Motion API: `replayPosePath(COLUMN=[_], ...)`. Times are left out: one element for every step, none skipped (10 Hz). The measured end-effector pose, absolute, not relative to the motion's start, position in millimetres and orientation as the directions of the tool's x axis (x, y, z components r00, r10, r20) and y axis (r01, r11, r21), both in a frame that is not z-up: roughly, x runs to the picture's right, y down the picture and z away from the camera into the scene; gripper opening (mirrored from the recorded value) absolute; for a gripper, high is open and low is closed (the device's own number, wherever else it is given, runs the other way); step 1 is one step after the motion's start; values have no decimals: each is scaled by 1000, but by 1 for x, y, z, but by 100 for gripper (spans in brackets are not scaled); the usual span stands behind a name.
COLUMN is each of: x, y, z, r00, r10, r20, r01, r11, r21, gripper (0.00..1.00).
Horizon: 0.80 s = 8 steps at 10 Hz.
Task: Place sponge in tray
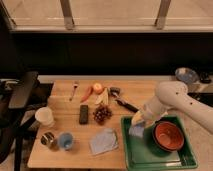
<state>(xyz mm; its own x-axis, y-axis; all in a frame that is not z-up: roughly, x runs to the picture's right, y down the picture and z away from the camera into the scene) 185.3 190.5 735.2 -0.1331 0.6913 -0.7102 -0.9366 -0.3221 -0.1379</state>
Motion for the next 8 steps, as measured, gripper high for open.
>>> replayPosePath(x=[187, 194, 202, 205, 204, 202, 203, 203], y=[194, 197, 198, 197, 197, 196, 196, 196], z=[738, 737, 733, 730, 730, 731, 730, 730], r00=[-145, -167, -187, -189, -187, -185, -187, -187], r10=[689, 685, 684, 689, 689, 690, 690, 690], r20=[-710, -709, -705, -700, -700, -700, -700, -700], r01=[-934, -929, -922, -916, -916, -916, -916, -916], r11=[-332, -350, -370, -380, -380, -378, -380, -380], r21=[-132, -119, -114, -126, -129, -131, -130, -130], gripper=[72, 75, 75, 75, 75, 75, 75, 75])
